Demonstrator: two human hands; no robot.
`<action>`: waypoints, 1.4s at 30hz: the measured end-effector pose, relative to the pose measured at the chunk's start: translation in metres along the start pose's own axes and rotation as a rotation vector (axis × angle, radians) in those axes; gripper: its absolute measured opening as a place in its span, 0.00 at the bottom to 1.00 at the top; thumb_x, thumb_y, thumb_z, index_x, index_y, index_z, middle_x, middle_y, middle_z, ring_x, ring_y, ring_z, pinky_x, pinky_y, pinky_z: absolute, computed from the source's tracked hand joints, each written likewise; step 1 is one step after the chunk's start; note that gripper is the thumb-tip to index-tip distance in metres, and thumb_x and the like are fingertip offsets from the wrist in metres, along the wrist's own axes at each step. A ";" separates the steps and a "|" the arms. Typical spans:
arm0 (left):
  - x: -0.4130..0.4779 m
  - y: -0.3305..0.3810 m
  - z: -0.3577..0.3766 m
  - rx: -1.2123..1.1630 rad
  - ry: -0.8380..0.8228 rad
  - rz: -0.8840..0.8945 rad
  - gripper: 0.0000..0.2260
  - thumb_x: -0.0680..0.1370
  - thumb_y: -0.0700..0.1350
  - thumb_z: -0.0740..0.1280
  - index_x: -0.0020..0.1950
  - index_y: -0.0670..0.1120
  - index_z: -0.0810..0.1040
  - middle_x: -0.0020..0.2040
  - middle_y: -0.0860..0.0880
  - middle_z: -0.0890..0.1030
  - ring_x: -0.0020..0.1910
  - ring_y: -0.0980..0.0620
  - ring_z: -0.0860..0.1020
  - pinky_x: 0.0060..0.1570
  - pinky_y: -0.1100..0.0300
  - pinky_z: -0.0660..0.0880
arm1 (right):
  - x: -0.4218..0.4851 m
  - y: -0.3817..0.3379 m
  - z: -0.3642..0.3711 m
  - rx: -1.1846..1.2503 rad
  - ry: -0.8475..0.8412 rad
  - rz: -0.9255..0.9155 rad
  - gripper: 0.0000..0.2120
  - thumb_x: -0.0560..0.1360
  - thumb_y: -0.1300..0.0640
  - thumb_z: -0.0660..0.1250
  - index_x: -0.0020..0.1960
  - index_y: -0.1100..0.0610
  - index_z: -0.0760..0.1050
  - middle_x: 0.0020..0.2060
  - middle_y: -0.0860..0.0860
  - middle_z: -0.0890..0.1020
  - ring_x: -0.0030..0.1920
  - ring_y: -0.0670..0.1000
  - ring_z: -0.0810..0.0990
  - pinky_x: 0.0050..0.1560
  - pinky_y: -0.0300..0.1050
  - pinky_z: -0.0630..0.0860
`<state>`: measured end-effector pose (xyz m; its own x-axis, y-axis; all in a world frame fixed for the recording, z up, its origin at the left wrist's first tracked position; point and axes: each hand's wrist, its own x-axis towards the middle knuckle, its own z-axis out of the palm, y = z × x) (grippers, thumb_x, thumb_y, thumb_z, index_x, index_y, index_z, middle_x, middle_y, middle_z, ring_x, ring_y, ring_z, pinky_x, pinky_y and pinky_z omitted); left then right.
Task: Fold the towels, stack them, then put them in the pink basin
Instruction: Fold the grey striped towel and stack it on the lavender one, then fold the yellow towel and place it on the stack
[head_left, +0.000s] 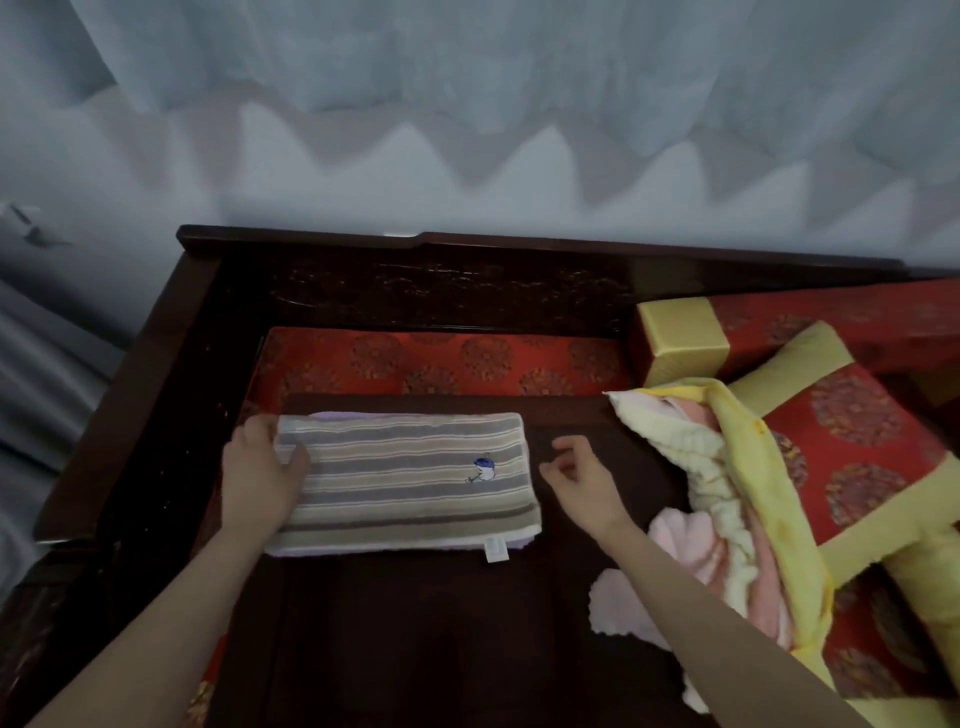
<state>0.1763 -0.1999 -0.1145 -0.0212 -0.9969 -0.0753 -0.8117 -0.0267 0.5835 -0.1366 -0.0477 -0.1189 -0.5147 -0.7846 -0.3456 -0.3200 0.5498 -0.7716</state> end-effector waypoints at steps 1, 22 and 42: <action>-0.009 0.017 0.001 -0.056 -0.005 0.045 0.17 0.73 0.39 0.69 0.59 0.38 0.73 0.54 0.38 0.77 0.52 0.40 0.77 0.52 0.49 0.73 | -0.005 0.005 -0.017 0.015 0.029 -0.020 0.10 0.75 0.59 0.68 0.54 0.52 0.70 0.39 0.51 0.79 0.41 0.49 0.77 0.45 0.41 0.71; -0.172 0.287 0.184 -0.897 -0.858 -0.544 0.16 0.76 0.50 0.68 0.59 0.42 0.75 0.55 0.42 0.80 0.55 0.46 0.79 0.49 0.56 0.76 | -0.047 0.122 -0.180 -0.287 0.274 -0.465 0.06 0.77 0.54 0.59 0.50 0.56 0.72 0.45 0.50 0.76 0.46 0.51 0.74 0.45 0.54 0.73; -0.156 0.324 0.160 -0.678 -0.983 -0.395 0.21 0.72 0.31 0.65 0.63 0.45 0.74 0.53 0.45 0.79 0.51 0.45 0.77 0.45 0.54 0.76 | 0.010 0.138 -0.211 -0.019 0.179 0.396 0.28 0.72 0.34 0.62 0.59 0.56 0.72 0.53 0.51 0.78 0.56 0.55 0.77 0.58 0.54 0.74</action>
<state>-0.1773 -0.0413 -0.0432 -0.5074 -0.4437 -0.7387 -0.4051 -0.6338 0.6589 -0.3537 0.0809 -0.1156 -0.7302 -0.4506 -0.5135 -0.0837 0.8050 -0.5873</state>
